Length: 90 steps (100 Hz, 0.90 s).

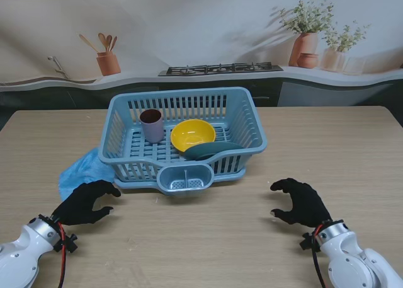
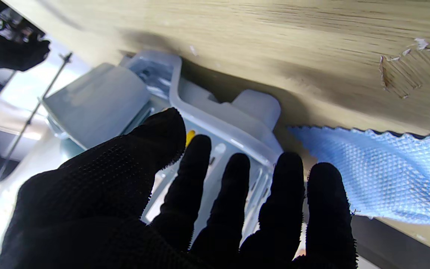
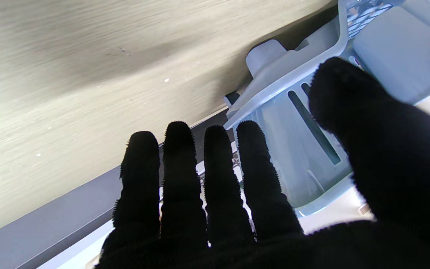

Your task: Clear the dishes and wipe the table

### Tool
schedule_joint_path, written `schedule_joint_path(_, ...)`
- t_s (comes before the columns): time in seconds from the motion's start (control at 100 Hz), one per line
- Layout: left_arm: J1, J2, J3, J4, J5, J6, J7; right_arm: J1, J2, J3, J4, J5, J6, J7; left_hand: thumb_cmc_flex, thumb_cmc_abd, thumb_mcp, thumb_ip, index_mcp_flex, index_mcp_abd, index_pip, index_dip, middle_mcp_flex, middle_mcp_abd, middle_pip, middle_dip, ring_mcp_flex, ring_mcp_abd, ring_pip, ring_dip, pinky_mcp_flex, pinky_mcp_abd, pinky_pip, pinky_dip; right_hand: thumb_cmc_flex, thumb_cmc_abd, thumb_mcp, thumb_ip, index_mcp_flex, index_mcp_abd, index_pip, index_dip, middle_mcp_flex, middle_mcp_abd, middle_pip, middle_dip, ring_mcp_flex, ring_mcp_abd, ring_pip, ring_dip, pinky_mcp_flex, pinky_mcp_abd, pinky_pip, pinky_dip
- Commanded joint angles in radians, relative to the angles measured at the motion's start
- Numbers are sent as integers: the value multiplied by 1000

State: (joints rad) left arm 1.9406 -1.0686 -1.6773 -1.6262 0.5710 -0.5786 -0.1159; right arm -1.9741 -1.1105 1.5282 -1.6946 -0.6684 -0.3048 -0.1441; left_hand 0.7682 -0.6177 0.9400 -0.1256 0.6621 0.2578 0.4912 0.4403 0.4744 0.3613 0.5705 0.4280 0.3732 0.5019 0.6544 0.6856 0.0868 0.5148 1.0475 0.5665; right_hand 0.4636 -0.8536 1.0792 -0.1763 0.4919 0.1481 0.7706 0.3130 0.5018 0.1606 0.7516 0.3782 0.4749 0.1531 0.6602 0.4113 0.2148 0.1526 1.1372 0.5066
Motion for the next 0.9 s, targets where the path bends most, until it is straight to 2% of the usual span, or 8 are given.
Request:
schedule_joint_path(0.0,3,3,0,-7,-2,5,-12,-7,-2,-3,-6,-1,-1,15,28,-12,26,21,-15,-15,11,-2,-30,-34,-5,-18,-24,-17,-10,-7,-16,-21,-26,-15,-14,-6,-8,5,-30,6,1,-6,-26,-4,14,4,-26,-20,12,7,-13,-31,16,11)
schedule_joint_path(0.89,7,1,0,-8,-1,10,-3,-8,-1,0,-5,-3,0,17,34,20,-10,21,-13,-20,8,-4,-17,-41,-6,-20,-15,-19,-15,-6,-19,-20,-30,-24,-18,4,-14,6,-25,5,-3,-11,-22,-5,11,2,-25,-21,9,5,-13,-36,10,18)
